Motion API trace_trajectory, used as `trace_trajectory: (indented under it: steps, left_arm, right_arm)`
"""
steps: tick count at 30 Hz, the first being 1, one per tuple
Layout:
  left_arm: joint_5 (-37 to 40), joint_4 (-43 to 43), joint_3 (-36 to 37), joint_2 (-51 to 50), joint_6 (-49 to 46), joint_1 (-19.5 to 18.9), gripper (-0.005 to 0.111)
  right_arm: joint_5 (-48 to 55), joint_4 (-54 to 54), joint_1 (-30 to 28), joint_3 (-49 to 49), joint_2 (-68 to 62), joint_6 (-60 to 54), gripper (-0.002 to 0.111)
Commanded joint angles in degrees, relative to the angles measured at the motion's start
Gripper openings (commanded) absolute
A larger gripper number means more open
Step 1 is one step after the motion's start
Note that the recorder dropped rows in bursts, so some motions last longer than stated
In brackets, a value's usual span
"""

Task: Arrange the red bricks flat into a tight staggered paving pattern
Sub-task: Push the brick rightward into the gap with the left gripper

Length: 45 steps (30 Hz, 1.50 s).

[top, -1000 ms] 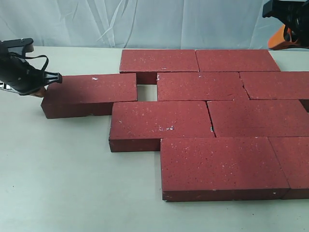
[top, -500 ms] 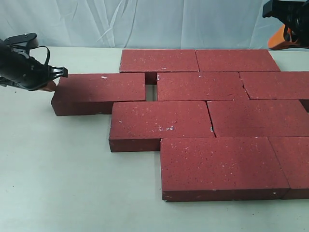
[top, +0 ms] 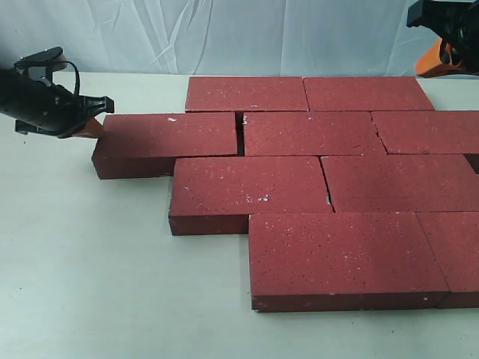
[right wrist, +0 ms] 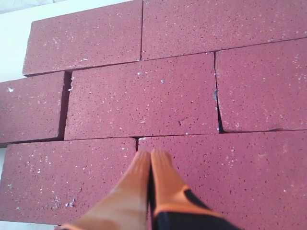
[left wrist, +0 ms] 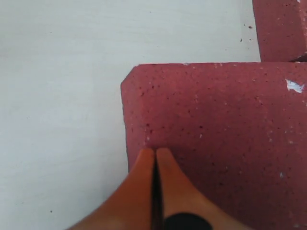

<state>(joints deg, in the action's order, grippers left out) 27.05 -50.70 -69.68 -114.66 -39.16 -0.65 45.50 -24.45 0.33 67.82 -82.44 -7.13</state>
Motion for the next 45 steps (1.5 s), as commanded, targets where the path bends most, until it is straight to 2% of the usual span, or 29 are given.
trace_trajectory:
  steps: [1,8,18,34,40,45]
  left_arm:
    - [0.3,-1.1,0.1,-0.6,-0.9,1.7,0.0]
    - [-0.1,-1.1,0.1,-1.6,-1.0,5.2,0.0]
    - [-0.1,-0.3,0.1,-1.6,-1.8,5.3,0.0]
    - [3.5,0.3,0.1,2.0,-1.6,0.3,0.0]
    - [4.4,1.2,0.1,3.4,-1.6,0.2,0.0]
    - [2.6,6.4,0.1,3.5,-1.6,0.2,0.0]
  right_arm:
    - [-0.7,-0.2,-0.3,-0.2,-0.1,-0.4,-0.001]
    - [-0.7,-0.2,-0.3,-0.2,-0.1,-0.4,-0.001]
    - [-0.7,-0.2,-0.3,-0.2,-0.1,-0.4,-0.001]
    - [-0.7,-0.2,-0.3,-0.2,-0.1,-0.4,-0.001]
    - [-0.2,-0.3,-0.3,-0.2,-0.1,-0.4,-0.001]
    - [-0.1,-0.3,-0.3,-0.2,-0.1,-0.4,-0.001]
